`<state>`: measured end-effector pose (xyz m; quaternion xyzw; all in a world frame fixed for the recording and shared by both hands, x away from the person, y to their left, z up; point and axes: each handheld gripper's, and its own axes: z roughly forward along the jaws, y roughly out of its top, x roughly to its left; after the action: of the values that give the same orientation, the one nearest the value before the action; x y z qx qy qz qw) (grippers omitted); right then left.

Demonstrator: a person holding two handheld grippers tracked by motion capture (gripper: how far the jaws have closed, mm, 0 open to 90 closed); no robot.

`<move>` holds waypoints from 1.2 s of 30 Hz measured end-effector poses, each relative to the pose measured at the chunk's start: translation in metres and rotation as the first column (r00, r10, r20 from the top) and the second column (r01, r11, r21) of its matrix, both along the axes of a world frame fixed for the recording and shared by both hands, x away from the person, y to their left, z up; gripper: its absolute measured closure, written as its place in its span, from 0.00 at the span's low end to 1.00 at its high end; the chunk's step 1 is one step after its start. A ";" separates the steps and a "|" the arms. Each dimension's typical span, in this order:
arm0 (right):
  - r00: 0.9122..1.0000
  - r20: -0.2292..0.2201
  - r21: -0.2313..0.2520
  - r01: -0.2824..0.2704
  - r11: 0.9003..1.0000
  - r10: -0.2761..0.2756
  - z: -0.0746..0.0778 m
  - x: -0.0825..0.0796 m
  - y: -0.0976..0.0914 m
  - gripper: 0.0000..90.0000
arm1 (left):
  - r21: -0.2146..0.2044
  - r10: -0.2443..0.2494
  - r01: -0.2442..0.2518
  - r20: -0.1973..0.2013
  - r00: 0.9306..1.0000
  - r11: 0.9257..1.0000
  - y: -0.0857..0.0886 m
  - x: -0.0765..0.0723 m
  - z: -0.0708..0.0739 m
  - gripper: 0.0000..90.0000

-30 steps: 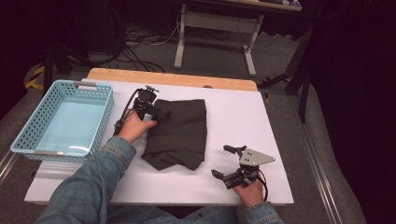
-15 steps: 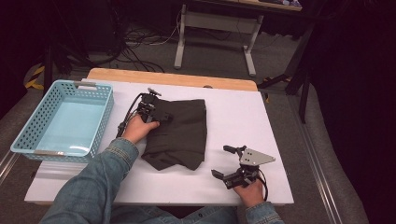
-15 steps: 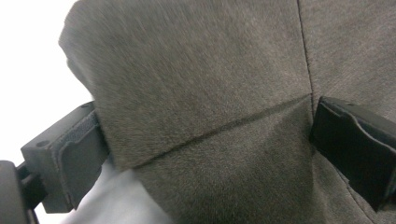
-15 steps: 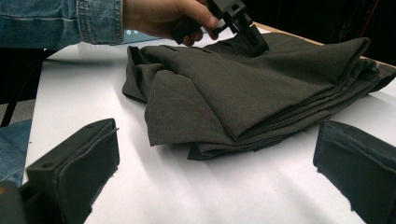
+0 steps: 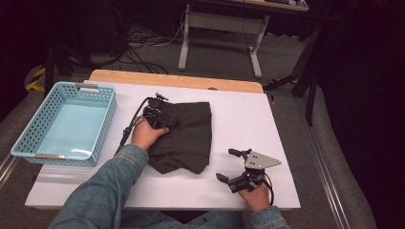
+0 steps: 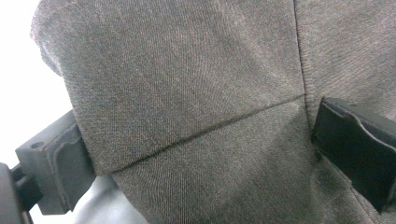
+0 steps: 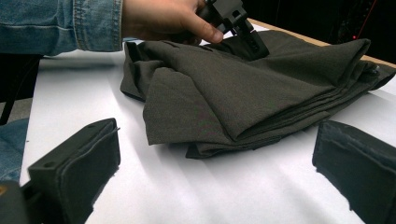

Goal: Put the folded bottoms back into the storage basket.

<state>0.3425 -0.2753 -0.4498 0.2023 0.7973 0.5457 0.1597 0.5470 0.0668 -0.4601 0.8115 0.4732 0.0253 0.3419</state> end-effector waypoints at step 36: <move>1.000 -0.018 0.017 0.013 1.000 -0.013 0.000 0.002 -0.003 0.02 | -0.098 0.000 -0.002 -0.013 1.000 0.995 -0.008 -0.013 0.007 0.68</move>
<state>0.3449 -0.2783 -0.4496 0.2138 0.7925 0.5498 0.1546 0.5336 0.0585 -0.4534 0.7937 0.4766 -0.0032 0.3781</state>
